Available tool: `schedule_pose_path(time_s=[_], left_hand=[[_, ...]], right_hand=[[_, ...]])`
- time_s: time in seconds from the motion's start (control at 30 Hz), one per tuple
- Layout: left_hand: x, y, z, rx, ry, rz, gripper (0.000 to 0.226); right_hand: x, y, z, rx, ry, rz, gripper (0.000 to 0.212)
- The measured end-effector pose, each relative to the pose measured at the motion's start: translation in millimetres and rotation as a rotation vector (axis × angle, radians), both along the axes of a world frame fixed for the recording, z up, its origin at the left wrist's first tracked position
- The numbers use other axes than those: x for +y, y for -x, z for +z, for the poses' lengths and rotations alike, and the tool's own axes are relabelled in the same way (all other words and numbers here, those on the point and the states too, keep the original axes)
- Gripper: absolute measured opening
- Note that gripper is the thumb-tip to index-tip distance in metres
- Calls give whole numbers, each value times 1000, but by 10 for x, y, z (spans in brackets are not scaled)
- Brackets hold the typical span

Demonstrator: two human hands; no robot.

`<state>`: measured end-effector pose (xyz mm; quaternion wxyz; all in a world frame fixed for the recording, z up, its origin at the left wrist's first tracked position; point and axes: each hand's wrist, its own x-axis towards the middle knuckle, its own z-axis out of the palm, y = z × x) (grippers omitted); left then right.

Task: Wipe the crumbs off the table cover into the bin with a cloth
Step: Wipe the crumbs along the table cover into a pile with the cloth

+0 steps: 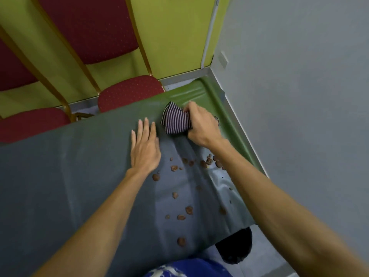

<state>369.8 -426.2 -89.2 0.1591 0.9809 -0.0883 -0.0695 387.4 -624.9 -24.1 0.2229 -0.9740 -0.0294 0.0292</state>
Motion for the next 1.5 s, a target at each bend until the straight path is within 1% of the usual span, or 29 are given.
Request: schedule_pose_path(time_s=[0.1, 0.17, 0.23, 0.3, 0.37, 0.43, 0.47, 0.53, 0.63, 0.73, 0.8, 0.87, 0.97, 1.07, 1.17, 1.23, 1.3, 1.4, 1.5], left_hand=[[45, 54, -129, 12, -29, -4, 55], [47, 60, -148, -5, -39, 4, 56], [43, 61, -158, -20, -57, 10, 55], [40, 60, -158, -9, -64, 16, 56], [36, 64, -157, -8, -68, 14, 56], [37, 67, -147, -6, -68, 11, 56], [36, 65, -141, 0, -69, 12, 56], [36, 58, -127, 21, -74, 9, 56], [52, 17, -81, 65, -59, -15, 57], [106, 61, -32, 28, -73, -7, 57], [187, 147, -16, 1, -75, 73, 57], [286, 249, -34, 12, -73, 141, 56], [387, 316, -76, 46, -81, 143, 57], [397, 288, -77, 69, -97, 141, 58], [392, 267, -42, 96, -108, 134, 59], [411, 265, -17, 114, -107, 120, 59], [437, 260, 10, 117, -109, 107, 58], [476, 290, 59, 72, -87, 119, 56], [496, 453, 97, 24, -24, 182, 54]], right_hand=[[142, 46, -147, -23, 128, 74, 58], [96, 161, -125, -51, 145, 129, 59], [5, 341, -86, -47, 188, 235, 60], [-117, 557, -44, 43, 248, 364, 63], [-259, 682, 52, 178, 255, 425, 64], [-369, 668, 164, 276, 193, 356, 64], [-395, 615, 213, 279, 148, 290, 63], [-361, 448, 294, 186, 67, 167, 59], [-134, 126, 256, 61, -3, 77, 53], [145, -65, 34, 47, 81, 65, 57], [255, -75, -139, 46, 134, 47, 65], [267, -67, -191, 46, 163, 44, 71], [242, 2, -138, 9, 220, 129, 70], [253, 333, -116, -37, 261, 321, 73], [189, 663, -50, 51, 281, 519, 79], [106, 721, 63, 101, 268, 557, 81], [64, 690, 185, 65, 215, 502, 79], [151, 469, 277, -29, 164, 319, 73], [342, 111, 206, 19, 177, 197, 67]])
